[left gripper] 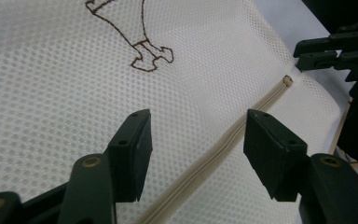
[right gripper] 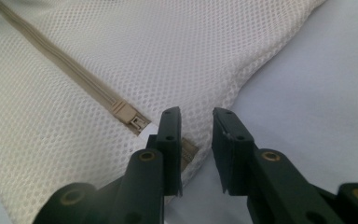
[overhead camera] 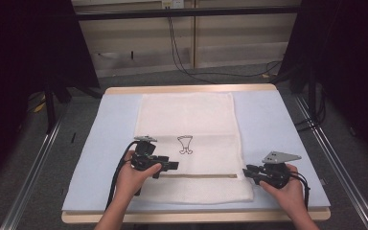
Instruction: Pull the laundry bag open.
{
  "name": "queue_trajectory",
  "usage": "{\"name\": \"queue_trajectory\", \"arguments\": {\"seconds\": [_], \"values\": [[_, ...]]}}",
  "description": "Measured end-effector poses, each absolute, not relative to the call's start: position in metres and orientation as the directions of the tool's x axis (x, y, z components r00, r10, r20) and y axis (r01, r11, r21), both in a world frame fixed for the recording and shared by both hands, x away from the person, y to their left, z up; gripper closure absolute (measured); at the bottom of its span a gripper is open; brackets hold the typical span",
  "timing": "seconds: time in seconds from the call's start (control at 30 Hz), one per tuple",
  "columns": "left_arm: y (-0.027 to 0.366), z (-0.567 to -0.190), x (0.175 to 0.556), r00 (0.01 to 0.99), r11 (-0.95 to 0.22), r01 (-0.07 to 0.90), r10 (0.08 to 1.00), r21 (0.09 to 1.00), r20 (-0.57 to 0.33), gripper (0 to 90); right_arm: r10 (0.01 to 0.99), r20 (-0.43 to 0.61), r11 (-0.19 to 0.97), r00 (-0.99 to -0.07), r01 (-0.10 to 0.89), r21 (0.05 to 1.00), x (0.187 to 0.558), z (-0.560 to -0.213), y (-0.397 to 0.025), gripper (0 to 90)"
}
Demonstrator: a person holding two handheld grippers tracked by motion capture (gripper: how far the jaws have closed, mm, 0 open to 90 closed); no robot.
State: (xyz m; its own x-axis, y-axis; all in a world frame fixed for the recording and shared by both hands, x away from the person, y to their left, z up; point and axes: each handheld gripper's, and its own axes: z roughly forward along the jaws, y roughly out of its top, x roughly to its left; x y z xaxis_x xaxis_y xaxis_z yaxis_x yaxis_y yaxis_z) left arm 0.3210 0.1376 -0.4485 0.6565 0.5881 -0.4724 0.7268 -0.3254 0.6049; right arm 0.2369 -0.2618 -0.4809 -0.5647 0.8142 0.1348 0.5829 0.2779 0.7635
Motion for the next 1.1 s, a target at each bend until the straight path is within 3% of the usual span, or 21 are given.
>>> {"name": "queue_trajectory", "arguments": {"seconds": [0.13, 0.2, 0.37, 0.53, 0.73, 0.83, 1.1], "values": [[0.132, -0.449, 0.319, 0.643, -0.324, 0.744, 0.588, 0.585, -0.491, 45.3, 0.816, 0.181, 0.245, -0.55, 0.611, 0.752, 0.243, -0.483, -0.265, 73.1], [0.13, -0.448, 0.319, 0.634, -0.307, 0.752, 0.581, 0.584, -0.51, 45.9, 0.808, 0.201, 0.245, -0.554, 0.627, 0.74, 0.245, -0.484, -0.264, 81.0], [0.121, -0.446, 0.316, 0.62, -0.291, 0.765, 0.577, 0.575, -0.532, 49.7, 0.799, 0.195, 0.266, -0.569, 0.626, 0.733, 0.252, -0.482, -0.263, 90.0], [0.109, -0.449, 0.313, 0.603, -0.284, 0.783, 0.56, 0.553, -0.568, 52.5, 0.823, 0.114, 0.298, -0.556, 0.595, 0.746, 0.254, -0.479, -0.262, 90.0], [0.091, -0.451, 0.309, 0.606, -0.297, 0.787, 0.539, 0.541, -0.585, 57.3, 0.822, 0.115, 0.283, -0.558, 0.575, 0.767, 0.253, -0.479, -0.265, 89.6], [0.081, -0.452, 0.306, 0.608, -0.307, 0.786, 0.536, 0.536, -0.585, 57.8, 0.819, 0.106, 0.281, -0.563, 0.556, 0.782, 0.248, -0.478, -0.266, 82.6], [0.051, -0.455, 0.302, 0.604, -0.322, 0.794, 0.505, 0.515, -0.616, 61.2, 0.788, 0.07, 0.314, -0.612, 0.497, 0.809, 0.24, -0.471, -0.266, 90.0]]}}
